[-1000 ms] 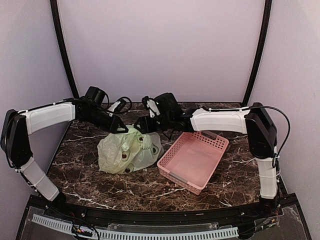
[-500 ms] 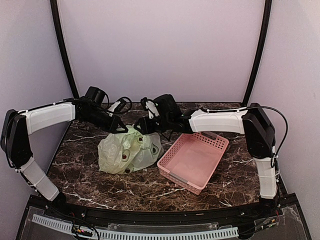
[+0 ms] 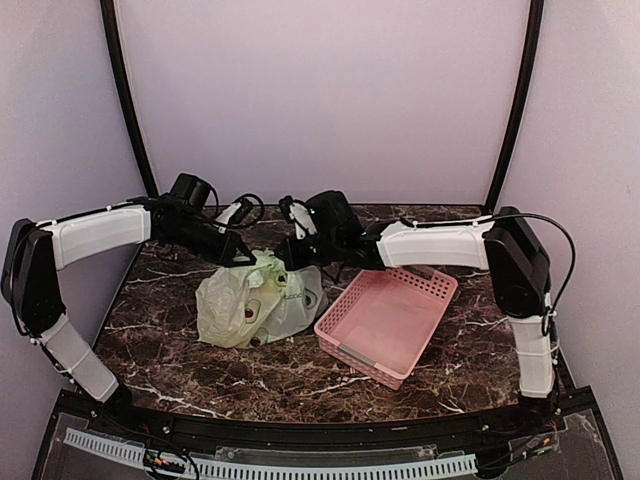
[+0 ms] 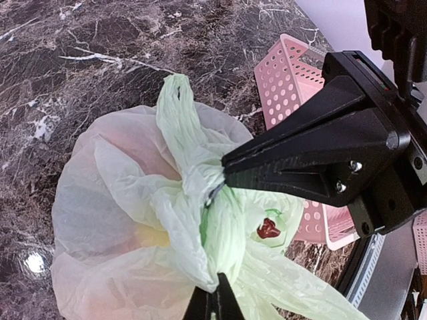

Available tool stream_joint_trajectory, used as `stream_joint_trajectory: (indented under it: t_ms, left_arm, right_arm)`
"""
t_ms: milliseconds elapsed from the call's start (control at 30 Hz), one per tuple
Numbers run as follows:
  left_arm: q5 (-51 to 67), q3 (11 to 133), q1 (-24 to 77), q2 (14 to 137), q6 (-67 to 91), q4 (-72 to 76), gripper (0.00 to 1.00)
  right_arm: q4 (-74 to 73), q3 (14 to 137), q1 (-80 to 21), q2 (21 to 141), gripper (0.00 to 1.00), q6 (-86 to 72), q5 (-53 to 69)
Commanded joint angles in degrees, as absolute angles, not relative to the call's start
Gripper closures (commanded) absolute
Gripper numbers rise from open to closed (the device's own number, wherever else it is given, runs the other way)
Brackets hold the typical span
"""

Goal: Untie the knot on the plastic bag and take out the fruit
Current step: Untie the bag opening from the takeout bag.

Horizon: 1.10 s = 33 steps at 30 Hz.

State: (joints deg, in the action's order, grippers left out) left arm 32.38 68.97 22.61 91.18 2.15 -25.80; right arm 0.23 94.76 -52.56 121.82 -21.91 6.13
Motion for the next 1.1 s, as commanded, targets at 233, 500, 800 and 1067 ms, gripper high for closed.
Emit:
stream_joint_trajectory:
  t_ms: [233,500,800,1067]
  left_arm:
    - [31.7,64.9,21.3,84.7,3.3,-20.1,0.99]
    - [35.1,63.3,16.7,82.7,6.9,-16.5,0.99]
    - [37.7,62.2,13.3,84.9,10.3,-14.9,0.99]
    - [40.2,61.7,12.9,84.9,10.5,-13.8,0.99]
  right_arm:
    - [2.0,88.5,-52.7,113.9,1.0,-20.4,-5.8]
    - [0.2,84.7,-52.1,111.0,1.0,-20.4,-10.9]
    - [-1.2,81.1,-51.9,111.0,1.0,-24.6,-10.2]
    - [1.2,79.3,-51.9,108.0,1.0,-23.1,-8.5]
